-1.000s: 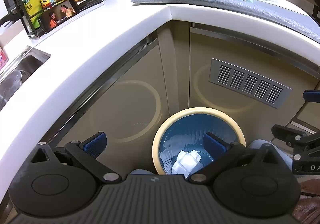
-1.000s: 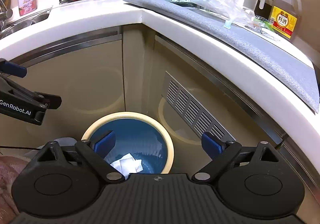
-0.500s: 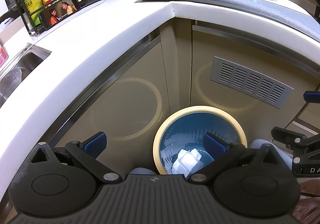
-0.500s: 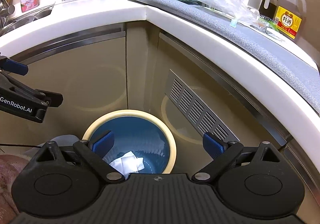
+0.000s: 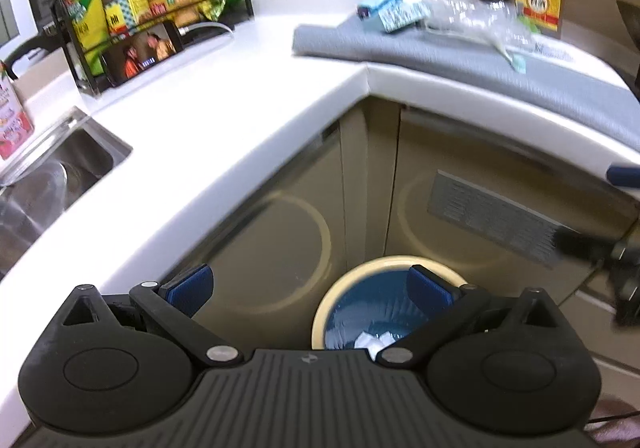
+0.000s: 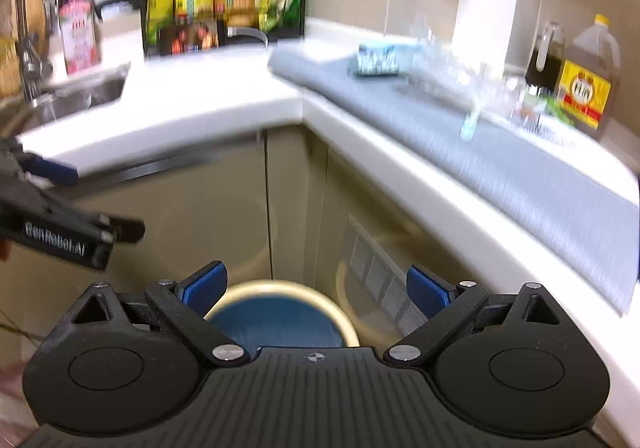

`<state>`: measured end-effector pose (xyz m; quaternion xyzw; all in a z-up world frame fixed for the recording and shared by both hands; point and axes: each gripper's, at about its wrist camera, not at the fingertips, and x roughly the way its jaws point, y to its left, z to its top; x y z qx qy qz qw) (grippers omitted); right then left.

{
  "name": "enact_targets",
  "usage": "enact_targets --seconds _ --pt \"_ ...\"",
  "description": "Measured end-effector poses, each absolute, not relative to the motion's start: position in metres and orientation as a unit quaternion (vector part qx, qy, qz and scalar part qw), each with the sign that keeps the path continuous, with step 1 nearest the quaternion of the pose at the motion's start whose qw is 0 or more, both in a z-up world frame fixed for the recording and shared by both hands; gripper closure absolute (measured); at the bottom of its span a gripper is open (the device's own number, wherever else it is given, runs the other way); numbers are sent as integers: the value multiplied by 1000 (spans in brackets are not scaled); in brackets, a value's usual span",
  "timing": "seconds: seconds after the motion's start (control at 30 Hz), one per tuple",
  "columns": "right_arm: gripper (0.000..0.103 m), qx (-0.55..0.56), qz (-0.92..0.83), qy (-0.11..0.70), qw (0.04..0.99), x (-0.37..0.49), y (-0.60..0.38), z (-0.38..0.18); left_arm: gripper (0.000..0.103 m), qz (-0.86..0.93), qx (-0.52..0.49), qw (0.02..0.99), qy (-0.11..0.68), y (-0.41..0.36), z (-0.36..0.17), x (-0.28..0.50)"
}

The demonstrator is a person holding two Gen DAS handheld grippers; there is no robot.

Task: Collect trash
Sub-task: 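Raise both grippers from the bin back toward the counter, then grasp the crumpled clear plastic bag with the right gripper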

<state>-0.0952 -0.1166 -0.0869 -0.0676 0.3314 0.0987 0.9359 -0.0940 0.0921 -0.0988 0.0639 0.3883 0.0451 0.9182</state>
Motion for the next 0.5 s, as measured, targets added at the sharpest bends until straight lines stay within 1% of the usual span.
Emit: enact_targets --seconds 0.17,0.3,0.5 --pt "3 -59 89 282 953 -77 -135 -52 0 54 61 923 377 97 -85 -89" --pt "3 -61 49 249 965 -48 -156 -34 0 56 56 925 370 102 -78 -87" --pt "2 -45 -13 225 973 6 -190 -31 0 61 67 926 366 103 -69 -73"
